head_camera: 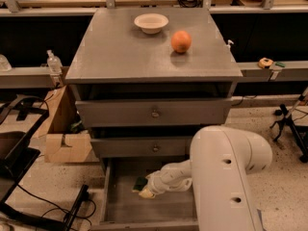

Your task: Pick sponge from bottom drawer and place on counter

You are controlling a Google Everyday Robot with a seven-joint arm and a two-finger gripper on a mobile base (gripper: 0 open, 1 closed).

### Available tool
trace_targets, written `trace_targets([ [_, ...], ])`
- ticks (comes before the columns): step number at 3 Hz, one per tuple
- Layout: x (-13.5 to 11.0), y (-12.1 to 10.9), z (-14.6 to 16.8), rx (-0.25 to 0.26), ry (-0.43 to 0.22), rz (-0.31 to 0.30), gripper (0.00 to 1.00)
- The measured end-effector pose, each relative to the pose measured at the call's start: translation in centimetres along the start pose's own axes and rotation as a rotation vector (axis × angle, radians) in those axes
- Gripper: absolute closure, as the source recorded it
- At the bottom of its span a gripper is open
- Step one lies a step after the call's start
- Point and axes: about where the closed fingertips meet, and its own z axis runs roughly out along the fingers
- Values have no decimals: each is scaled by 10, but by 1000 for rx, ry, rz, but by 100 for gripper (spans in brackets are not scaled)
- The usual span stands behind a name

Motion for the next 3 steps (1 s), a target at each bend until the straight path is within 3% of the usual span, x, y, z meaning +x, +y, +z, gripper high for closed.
trace_targets([
  [1,-24,13,-39,-10,11,-60,100],
  [2,-24,13,-39,-10,11,-60,100],
  [3,-43,17,-51,-43,18,-72,100],
])
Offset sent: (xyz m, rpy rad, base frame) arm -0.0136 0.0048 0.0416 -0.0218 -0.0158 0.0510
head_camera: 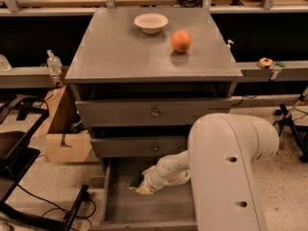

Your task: Pick sponge from bottom drawer and place on counter

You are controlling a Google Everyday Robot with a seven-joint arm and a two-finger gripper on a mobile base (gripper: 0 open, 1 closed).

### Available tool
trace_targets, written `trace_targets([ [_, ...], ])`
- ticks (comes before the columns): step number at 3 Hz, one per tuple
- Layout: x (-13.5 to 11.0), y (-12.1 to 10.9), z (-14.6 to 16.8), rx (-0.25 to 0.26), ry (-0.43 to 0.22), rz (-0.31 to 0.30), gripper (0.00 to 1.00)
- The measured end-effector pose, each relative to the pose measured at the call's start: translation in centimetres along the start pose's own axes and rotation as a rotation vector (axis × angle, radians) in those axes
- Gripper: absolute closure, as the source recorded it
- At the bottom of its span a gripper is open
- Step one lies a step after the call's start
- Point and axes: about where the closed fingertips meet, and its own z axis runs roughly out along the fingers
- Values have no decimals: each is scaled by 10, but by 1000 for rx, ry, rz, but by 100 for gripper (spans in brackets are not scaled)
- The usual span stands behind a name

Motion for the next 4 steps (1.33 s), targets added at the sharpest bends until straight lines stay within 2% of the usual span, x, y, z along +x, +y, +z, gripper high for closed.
trace_targets([
  [1,-45,8,-40,-15,20,23,100],
  [2,-78,26,-84,3,51,46,100],
  [3,-110,46,-128,66,56,51,100],
  [4,-120,67,-188,161,43,26,100],
])
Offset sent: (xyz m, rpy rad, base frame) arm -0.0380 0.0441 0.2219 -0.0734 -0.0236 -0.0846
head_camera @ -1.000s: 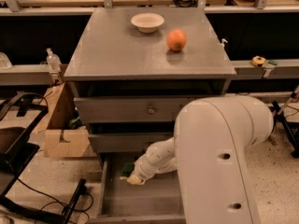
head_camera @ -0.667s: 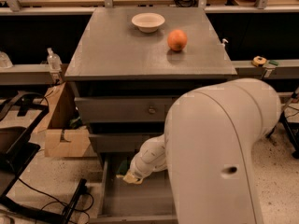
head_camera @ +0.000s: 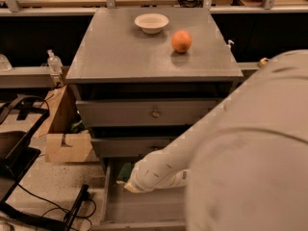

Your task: Pick sponge from bottom drawer and place on counter

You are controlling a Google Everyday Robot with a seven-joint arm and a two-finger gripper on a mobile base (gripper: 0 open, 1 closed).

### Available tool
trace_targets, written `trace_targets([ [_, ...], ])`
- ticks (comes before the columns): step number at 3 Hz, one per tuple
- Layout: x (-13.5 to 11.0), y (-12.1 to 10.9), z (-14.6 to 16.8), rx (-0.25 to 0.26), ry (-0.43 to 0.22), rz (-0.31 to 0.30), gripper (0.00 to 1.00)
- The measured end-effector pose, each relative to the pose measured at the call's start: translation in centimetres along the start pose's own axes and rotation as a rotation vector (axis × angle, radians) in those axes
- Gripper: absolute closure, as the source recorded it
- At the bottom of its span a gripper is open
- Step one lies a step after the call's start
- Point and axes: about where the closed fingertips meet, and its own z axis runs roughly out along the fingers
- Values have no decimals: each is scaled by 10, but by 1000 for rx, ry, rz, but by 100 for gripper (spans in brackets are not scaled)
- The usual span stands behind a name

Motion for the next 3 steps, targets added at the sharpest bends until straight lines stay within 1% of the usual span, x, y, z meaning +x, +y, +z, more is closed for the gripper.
trace_targets([
  [1,-1,-6,-55,75,-66,-25,100],
  [2,-13,-38,-133,230,-205,1,100],
  [3,-19,-52,-172,300,-269,15,100],
])
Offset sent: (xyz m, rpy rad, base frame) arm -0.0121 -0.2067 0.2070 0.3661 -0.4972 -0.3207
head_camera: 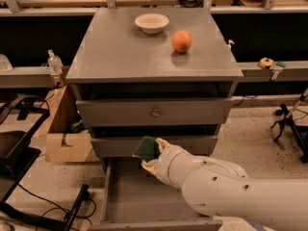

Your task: Pick sponge from bottom drawer and place on counter

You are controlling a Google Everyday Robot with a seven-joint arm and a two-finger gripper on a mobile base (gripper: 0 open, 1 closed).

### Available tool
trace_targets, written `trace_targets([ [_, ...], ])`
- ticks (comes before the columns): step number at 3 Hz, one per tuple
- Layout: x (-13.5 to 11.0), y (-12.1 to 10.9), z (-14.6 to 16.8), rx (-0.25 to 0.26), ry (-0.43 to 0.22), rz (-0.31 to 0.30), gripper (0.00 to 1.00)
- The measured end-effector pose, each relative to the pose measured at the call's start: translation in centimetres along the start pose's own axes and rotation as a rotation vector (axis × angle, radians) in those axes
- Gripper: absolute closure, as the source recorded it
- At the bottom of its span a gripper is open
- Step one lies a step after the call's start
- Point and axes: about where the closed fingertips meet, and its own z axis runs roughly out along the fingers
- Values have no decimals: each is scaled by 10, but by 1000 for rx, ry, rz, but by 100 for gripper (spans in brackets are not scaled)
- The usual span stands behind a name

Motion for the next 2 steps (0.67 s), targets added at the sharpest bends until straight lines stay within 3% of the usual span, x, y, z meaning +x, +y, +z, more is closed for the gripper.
trace_targets([
  [1,0,0,0,0,0,0,100],
  [2,-30,-27,-3,-20,-7,8,100],
])
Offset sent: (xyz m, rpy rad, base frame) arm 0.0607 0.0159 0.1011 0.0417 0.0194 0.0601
